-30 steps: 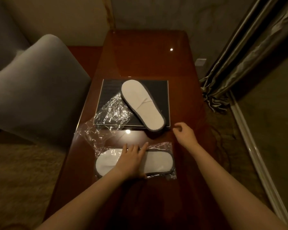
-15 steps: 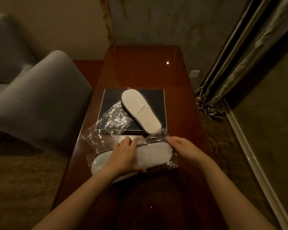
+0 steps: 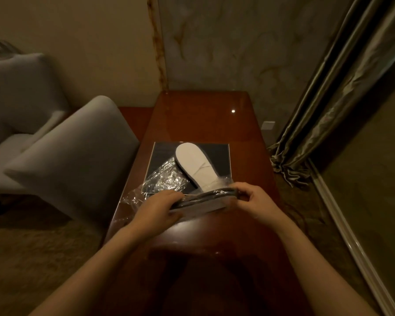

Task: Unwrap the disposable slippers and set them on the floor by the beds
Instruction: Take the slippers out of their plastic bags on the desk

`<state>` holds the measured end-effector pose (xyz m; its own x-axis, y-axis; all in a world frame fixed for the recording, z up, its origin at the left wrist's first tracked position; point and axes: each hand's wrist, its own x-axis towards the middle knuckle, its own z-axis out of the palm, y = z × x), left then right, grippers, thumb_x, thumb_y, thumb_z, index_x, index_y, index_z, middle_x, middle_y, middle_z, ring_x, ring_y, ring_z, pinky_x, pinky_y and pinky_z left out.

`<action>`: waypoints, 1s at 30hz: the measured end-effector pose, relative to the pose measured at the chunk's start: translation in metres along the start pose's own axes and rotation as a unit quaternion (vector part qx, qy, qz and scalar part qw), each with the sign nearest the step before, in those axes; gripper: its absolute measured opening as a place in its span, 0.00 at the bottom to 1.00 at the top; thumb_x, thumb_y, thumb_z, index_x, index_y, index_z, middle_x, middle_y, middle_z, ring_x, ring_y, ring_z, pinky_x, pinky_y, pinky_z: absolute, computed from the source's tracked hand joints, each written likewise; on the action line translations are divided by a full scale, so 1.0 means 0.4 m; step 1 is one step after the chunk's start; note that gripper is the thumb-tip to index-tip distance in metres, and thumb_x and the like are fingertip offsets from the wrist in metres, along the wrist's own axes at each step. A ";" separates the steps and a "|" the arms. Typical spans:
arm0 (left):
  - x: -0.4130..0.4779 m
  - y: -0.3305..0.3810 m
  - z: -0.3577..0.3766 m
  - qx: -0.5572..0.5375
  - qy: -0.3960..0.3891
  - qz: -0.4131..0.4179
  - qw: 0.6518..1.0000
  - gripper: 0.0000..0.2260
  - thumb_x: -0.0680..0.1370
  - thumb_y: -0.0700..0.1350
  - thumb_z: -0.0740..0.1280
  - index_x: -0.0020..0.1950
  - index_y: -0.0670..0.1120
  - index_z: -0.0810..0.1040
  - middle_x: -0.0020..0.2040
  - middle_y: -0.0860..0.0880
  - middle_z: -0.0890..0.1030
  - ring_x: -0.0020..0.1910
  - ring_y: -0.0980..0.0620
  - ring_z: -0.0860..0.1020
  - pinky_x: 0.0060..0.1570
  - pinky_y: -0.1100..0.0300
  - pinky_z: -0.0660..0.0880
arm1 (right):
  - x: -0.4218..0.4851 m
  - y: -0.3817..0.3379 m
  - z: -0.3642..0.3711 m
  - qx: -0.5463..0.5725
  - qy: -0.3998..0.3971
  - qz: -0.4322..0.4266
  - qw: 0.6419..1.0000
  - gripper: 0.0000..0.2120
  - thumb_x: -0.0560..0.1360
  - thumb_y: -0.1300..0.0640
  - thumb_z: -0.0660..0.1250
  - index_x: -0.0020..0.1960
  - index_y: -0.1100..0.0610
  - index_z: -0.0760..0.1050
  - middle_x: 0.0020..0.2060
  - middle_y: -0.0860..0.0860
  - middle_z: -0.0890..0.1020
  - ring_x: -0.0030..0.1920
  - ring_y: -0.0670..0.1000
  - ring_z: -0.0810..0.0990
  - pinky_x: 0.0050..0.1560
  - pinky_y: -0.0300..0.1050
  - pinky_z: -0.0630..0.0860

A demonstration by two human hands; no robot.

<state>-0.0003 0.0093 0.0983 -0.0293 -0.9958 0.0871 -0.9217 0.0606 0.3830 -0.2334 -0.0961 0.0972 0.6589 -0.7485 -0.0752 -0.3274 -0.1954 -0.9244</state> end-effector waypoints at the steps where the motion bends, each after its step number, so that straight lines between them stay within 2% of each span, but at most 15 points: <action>1: -0.007 0.004 0.004 0.030 0.033 0.003 0.999 0.07 0.69 0.43 0.72 0.45 0.45 0.79 0.43 0.49 0.80 0.44 0.45 0.78 0.40 0.56 0.72 | 0.001 0.001 -0.006 -0.040 -0.008 0.010 0.999 0.16 0.72 0.59 0.70 0.59 0.48 0.76 0.55 0.49 0.78 0.55 0.43 0.74 0.46 0.27 0.70; 4: -0.022 0.017 0.018 0.129 0.151 0.048 0.979 0.06 0.66 0.39 0.73 0.42 0.44 0.81 0.40 0.46 0.82 0.39 0.44 0.80 0.37 0.53 0.75 | 0.009 0.006 -0.030 -0.080 0.009 0.087 0.993 0.22 0.75 0.60 0.65 0.67 0.49 0.68 0.63 0.49 0.73 0.58 0.45 0.71 0.48 0.33 0.70; 6: -0.026 0.022 0.025 0.181 0.207 0.077 0.958 0.06 0.68 0.41 0.66 0.41 0.45 0.82 0.40 0.47 0.83 0.39 0.45 0.81 0.40 0.54 0.74 | 0.013 -0.006 -0.036 0.045 0.069 0.200 0.976 0.17 0.79 0.56 0.58 0.67 0.55 0.67 0.61 0.54 0.76 0.52 0.48 0.76 0.47 0.40 0.76; 9: -0.032 0.028 0.040 0.211 0.244 0.098 0.942 0.09 0.70 0.41 0.63 0.42 0.45 0.83 0.42 0.47 0.83 0.40 0.45 0.81 0.45 0.57 0.67 | 0.009 -0.024 -0.027 0.181 0.010 0.302 0.936 0.23 0.77 0.42 0.58 0.57 0.61 0.72 0.51 0.58 0.80 0.47 0.54 0.81 0.42 0.48 0.82; 12: -0.037 0.040 0.057 0.201 0.251 0.082 0.943 0.08 0.70 0.41 0.63 0.43 0.45 0.82 0.45 0.46 0.83 0.45 0.46 0.79 0.48 0.55 0.68 | 0.004 -0.037 0.005 0.234 0.005 0.254 0.939 0.16 0.74 0.56 0.67 0.59 0.63 0.74 0.45 0.57 0.81 0.35 0.49 0.82 0.30 0.39 0.80; 14: -0.038 0.043 0.062 0.184 0.208 0.056 0.959 0.08 0.69 0.43 0.68 0.47 0.45 0.81 0.50 0.45 0.82 0.50 0.45 0.79 0.51 0.52 0.73 | 0.009 -0.033 0.018 0.264 0.051 0.226 0.936 0.19 0.72 0.66 0.67 0.62 0.62 0.71 0.48 0.56 0.81 0.41 0.51 0.84 0.36 0.42 0.82; 16: -0.045 0.033 0.065 0.144 0.084 0.013 0.986 0.25 0.67 0.51 0.73 0.62 0.47 0.75 0.63 0.45 0.76 0.64 0.43 0.74 0.63 0.47 0.69 | 0.009 -0.031 0.025 0.265 0.084 0.206 0.938 0.23 0.72 0.70 0.66 0.65 0.59 0.68 0.51 0.57 0.80 0.49 0.56 0.81 0.45 0.47 0.80; 18: -0.052 0.019 0.060 0.063 -0.031 -0.005 0.997 0.40 0.67 0.65 0.67 0.75 0.56 0.56 0.76 0.48 0.59 0.75 0.47 0.56 0.75 0.44 0.51 | 0.005 -0.024 0.022 0.239 0.089 0.178 0.950 0.25 0.72 0.70 0.65 0.67 0.58 0.67 0.48 0.53 0.81 0.48 0.55 0.81 0.48 0.49 0.79; 21: -0.032 0.008 0.039 0.021 -0.030 -0.012 0.999 0.43 0.65 0.77 0.51 0.74 0.61 0.41 0.78 0.56 0.46 0.76 0.56 0.42 0.75 0.46 0.37 | -0.008 -0.028 0.010 0.194 0.053 0.136 0.970 0.26 0.73 0.67 0.66 0.68 0.52 0.67 0.50 0.49 0.80 0.49 0.51 0.82 0.46 0.48 0.82; 23: 0.001 0.003 0.017 0.058 -0.029 -0.026 0.998 0.42 0.68 0.75 0.49 0.76 0.57 0.42 0.78 0.55 0.46 0.77 0.54 0.43 0.75 0.46 0.35 | -0.014 -0.032 0.008 0.184 0.018 0.117 0.976 0.27 0.72 0.66 0.67 0.68 0.49 0.67 0.51 0.46 0.80 0.47 0.49 0.83 0.40 0.40 0.82; 25: 0.032 0.001 -0.003 0.054 -0.061 -0.038 0.996 0.37 0.72 0.69 0.56 0.77 0.54 0.51 0.77 0.51 0.60 0.76 0.51 0.56 0.76 0.44 0.46 | -0.016 -0.032 0.009 0.189 -0.009 0.100 0.977 0.27 0.72 0.65 0.68 0.67 0.47 0.67 0.51 0.46 0.80 0.46 0.46 0.84 0.39 0.37 0.81; 26: 0.043 -0.002 -0.008 0.021 -0.079 -0.046 0.996 0.33 0.73 0.67 0.59 0.74 0.53 0.61 0.70 0.51 0.71 0.71 0.49 0.67 0.71 0.48 0.60 | -0.016 -0.031 0.009 0.190 -0.013 0.096 0.977 0.27 0.72 0.65 0.68 0.67 0.47 0.67 0.52 0.46 0.79 0.46 0.46 0.84 0.39 0.37 0.81; 27: 0.047 -0.002 -0.011 -0.020 -0.096 -0.054 0.994 0.26 0.73 0.65 0.61 0.66 0.53 0.70 0.59 0.53 0.79 0.60 0.50 0.76 0.57 0.57 0.71 | -0.017 -0.032 0.010 0.180 -0.013 0.094 0.979 0.27 0.73 0.64 0.68 0.67 0.46 0.67 0.54 0.46 0.79 0.46 0.46 0.84 0.40 0.38 0.81; 28: 0.046 0.001 -0.008 -0.040 -0.106 -0.056 0.992 0.19 0.73 0.64 0.62 0.56 0.53 0.74 0.47 0.56 0.79 0.50 0.51 0.78 0.42 0.63 0.70 | -0.018 -0.032 0.012 0.149 -0.006 0.092 0.984 0.27 0.73 0.62 0.68 0.67 0.46 0.66 0.56 0.46 0.77 0.47 0.46 0.83 0.41 0.38 0.81; 30: 0.038 0.008 0.008 -0.025 -0.094 -0.063 0.993 0.15 0.73 0.64 0.62 0.47 0.53 0.72 0.38 0.57 0.75 0.40 0.53 0.75 0.33 0.63 0.65 | -0.017 -0.032 0.024 0.029 0.021 0.085 0.996 0.27 0.74 0.57 0.67 0.70 0.48 0.62 0.61 0.48 0.75 0.49 0.43 0.78 0.43 0.39 0.80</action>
<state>-0.0052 -0.0058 0.0979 0.0083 -0.9908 -0.1350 -0.9022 -0.0657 0.4263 -0.2273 -0.0824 0.1060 0.5677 -0.7937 -0.2187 -0.3924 -0.0274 -0.9194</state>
